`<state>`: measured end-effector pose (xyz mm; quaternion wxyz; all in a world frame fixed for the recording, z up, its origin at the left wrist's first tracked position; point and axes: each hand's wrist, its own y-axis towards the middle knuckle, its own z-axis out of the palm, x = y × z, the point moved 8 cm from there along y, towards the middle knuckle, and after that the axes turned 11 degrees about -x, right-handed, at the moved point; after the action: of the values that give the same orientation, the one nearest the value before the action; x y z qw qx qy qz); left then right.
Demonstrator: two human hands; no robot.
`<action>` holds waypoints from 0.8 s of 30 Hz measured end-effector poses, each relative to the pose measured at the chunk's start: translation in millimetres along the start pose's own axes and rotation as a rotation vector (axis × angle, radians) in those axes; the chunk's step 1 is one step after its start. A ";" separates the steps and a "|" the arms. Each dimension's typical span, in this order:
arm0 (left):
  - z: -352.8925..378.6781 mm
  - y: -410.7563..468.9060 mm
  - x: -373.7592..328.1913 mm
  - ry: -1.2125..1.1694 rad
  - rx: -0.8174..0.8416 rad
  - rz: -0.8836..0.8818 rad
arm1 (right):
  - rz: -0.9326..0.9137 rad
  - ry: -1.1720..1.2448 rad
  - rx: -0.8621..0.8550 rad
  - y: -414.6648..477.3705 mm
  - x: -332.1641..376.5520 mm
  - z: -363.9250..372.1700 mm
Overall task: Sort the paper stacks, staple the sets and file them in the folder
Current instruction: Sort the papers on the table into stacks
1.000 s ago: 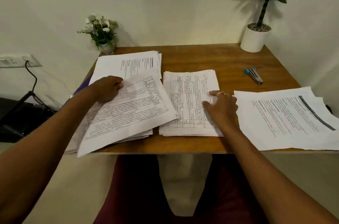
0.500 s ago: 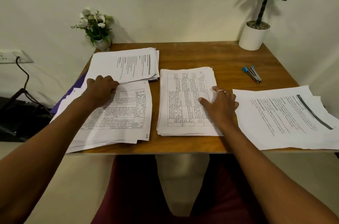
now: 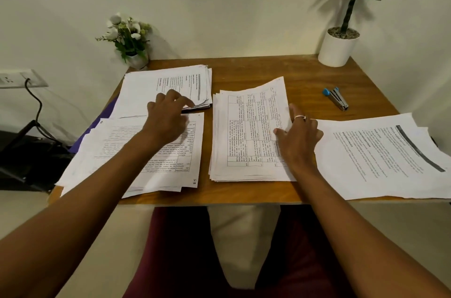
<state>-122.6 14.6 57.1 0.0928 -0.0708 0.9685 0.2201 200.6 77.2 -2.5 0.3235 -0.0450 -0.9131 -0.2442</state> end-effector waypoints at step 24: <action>9.3 5.9 -42.3 -0.898 0.095 -0.597 | 0.501 1.182 0.512 -0.6 32.9 -9.0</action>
<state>-81.2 28.0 60.2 0.5592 -0.2378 0.7802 0.1486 179.7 69.9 23.4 0.8141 -0.0363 -0.5744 0.0774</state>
